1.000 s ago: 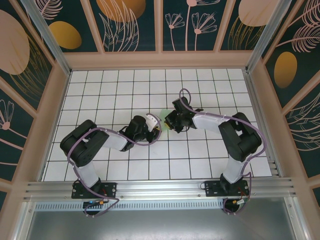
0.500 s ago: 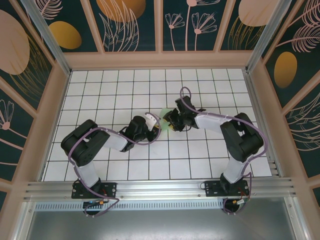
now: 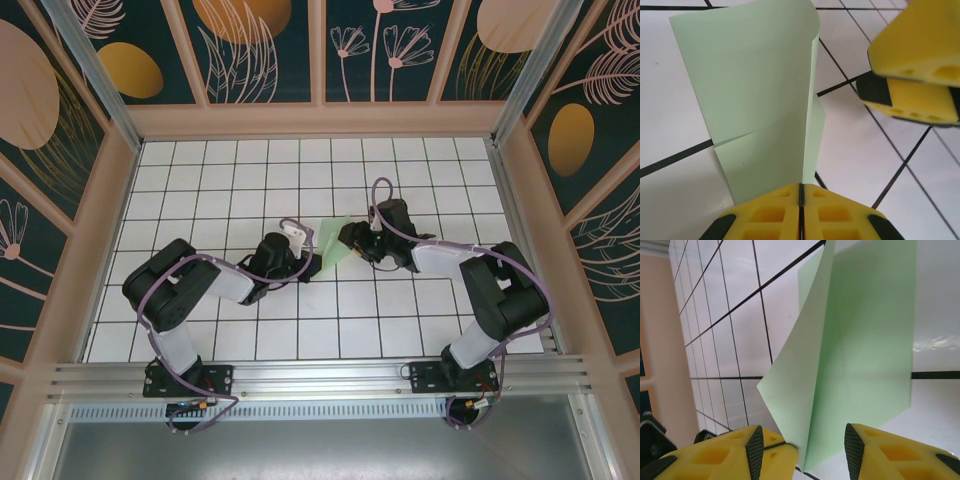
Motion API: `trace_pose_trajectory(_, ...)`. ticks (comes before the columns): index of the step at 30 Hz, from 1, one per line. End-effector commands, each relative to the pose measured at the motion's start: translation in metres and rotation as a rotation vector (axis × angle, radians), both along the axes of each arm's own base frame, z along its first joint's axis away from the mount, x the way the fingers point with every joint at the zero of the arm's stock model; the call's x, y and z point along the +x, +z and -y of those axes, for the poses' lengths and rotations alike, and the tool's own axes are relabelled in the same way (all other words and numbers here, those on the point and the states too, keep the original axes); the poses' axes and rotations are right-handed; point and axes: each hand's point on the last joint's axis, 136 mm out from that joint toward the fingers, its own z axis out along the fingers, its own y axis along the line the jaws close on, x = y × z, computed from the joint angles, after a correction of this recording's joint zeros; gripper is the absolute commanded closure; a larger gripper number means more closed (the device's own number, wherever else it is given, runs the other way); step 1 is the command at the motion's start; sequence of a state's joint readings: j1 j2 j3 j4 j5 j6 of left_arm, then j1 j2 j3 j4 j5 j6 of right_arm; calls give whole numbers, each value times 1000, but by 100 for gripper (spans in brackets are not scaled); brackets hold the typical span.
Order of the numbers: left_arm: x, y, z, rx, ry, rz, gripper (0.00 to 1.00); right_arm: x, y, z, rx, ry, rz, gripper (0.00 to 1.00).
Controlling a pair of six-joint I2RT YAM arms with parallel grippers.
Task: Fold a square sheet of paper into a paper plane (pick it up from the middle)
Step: Fourth fold the wing at the center of the table.
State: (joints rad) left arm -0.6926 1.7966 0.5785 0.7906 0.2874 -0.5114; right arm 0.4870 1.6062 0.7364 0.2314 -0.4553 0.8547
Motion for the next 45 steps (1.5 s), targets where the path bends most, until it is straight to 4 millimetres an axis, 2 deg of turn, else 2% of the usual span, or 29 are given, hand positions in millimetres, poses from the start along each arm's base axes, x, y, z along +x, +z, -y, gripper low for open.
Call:
trace_pose_trajectory(1, -1, 10, 4, -139, 22, -95, 89, 3, 7, -9, 32, 93, 93, 52)
trace_pose_trajectory(4, 0, 12, 1, -193, 44, -143, 90, 1, 0, -11, 27, 138, 97, 53)
trace_pose_trajectory(11, 0, 3, -5, -281, 97, -257, 93, 3, -8, -19, 45, 195, 97, 54)
trace_pose_trajectory(25, 3, -6, -13, -287, 157, -313, 93, 16, -20, -33, 32, 233, 69, 54)
trace_pose_trajectory(29, 5, -6, -15, -284, 163, -316, 92, 20, -31, -31, -11, 225, 37, 54)
trace_pose_trajectory(39, 8, -8, -11, -286, 147, -324, 87, 17, -42, -34, -22, 234, 4, 53)
trace_pose_trajectory(45, 9, -7, -5, -292, 113, -328, 75, 16, -53, -34, -63, 225, -28, 51)
